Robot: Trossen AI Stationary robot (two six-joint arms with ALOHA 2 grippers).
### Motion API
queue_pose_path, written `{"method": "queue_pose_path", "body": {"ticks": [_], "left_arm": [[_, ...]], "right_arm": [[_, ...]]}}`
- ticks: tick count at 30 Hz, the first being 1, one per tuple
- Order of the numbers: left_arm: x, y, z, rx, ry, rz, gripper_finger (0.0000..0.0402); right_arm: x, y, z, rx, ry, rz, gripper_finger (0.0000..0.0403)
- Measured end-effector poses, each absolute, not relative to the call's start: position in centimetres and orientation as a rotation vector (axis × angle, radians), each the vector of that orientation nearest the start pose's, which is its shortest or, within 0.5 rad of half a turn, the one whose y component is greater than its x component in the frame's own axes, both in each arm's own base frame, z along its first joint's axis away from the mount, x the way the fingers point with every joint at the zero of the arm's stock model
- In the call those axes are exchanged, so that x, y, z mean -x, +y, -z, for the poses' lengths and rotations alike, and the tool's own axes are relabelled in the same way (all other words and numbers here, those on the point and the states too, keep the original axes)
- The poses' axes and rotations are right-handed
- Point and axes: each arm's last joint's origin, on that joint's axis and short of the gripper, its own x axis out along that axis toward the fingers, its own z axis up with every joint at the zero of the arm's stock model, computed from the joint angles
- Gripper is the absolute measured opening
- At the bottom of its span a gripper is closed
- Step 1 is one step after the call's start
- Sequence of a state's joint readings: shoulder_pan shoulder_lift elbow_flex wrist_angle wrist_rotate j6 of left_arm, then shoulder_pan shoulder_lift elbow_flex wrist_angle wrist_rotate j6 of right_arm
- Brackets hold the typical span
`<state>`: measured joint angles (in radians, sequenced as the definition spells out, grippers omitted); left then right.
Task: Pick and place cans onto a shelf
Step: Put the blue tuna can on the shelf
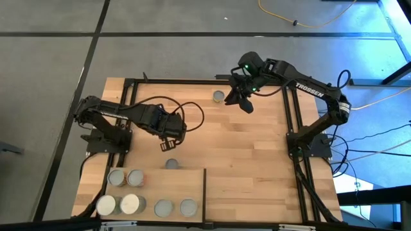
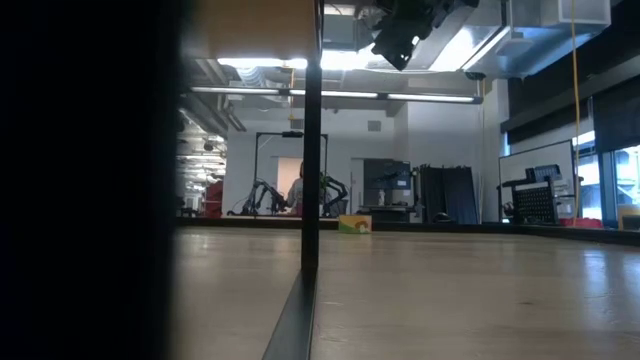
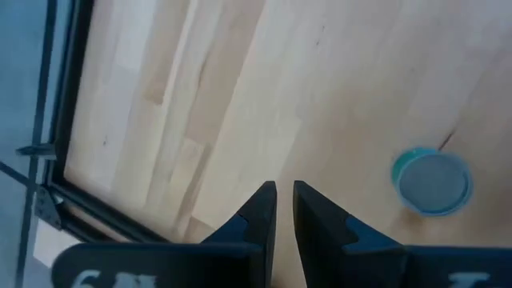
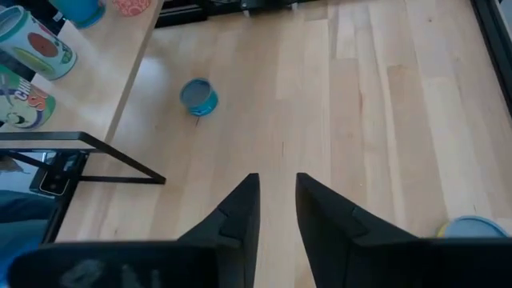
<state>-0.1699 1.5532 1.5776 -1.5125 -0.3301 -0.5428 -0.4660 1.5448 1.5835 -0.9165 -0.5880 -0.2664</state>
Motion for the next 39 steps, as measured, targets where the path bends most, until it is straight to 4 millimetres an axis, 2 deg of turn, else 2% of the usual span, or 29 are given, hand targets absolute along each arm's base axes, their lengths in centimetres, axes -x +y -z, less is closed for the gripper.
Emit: {"method": "queue_pose_path", "body": {"ticks": [13, 21, 25, 33, 39], "left_arm": [[-26.5, -4.1, -33.7, 0.096, 1.435, -0.25, 0.0037], [-27.5, -4.2, -33.5, 0.226, 1.38, -0.128, 0.0037], [-27.6, -4.5, -31.8, 0.287, 1.428, -0.051, 0.0037], [-26.6, -4.7, -26.4, 0.283, 1.586, -0.001, 0.0037], [-26.6, -4.4, -23.8, 0.337, 1.576, 0.033, 0.0033]], "right_arm": [[-28.9, -12.7, -36.5, -0.219, 0.734, -0.212, 0.0085], [-29.2, -12.8, -36.8, -0.197, 0.7, -0.207, 0.0085], [-29.2, -12.8, -36.8, -0.225, 0.703, -0.197, 0.0085], [-29.1, -12.8, -36.8, -0.275, 0.71, -0.179, 0.0085], [-29.1, -12.8, -36.7, -0.276, 0.716, -0.18, 0.0085]]}}
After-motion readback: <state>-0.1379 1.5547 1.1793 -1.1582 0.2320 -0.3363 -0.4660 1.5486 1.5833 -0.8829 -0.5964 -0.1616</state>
